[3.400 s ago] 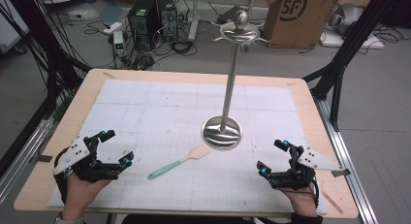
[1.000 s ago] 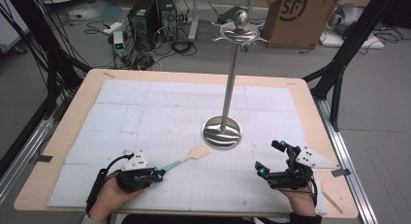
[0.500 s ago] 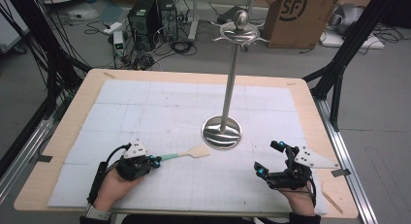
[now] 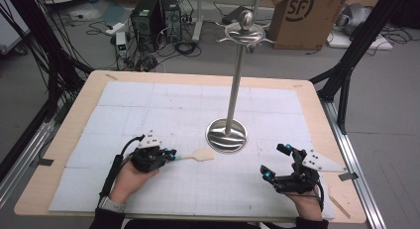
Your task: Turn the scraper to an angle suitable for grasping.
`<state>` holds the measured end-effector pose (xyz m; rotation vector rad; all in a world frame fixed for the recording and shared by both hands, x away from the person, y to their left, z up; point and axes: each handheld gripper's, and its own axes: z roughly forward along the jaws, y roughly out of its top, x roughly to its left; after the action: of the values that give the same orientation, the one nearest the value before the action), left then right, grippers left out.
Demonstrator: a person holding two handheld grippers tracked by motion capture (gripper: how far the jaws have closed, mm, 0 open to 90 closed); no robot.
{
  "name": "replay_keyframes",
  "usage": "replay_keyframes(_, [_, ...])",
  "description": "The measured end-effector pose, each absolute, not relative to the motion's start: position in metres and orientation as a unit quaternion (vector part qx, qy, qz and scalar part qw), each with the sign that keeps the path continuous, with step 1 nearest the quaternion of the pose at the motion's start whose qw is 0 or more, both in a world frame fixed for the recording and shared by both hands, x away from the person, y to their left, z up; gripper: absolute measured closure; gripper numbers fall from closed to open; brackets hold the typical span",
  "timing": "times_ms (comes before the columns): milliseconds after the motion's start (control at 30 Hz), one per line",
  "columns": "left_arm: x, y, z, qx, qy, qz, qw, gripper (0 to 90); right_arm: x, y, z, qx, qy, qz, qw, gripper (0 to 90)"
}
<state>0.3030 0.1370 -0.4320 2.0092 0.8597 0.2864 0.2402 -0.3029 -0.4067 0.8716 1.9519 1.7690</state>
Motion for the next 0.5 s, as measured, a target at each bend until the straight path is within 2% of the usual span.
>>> replay_keyframes(100, [0.309,0.127,-0.431,0.816,0.337,0.119,0.454,90.0,0.24,-0.304,-0.406,0.308,0.687,0.635,0.175,0.4])
replay_keyframes(500, [0.337,0.103,-0.445,0.823,0.364,0.1,0.424,90.0,0.239,-0.303,-0.405,0.308,0.688,0.634,0.176,0.3])
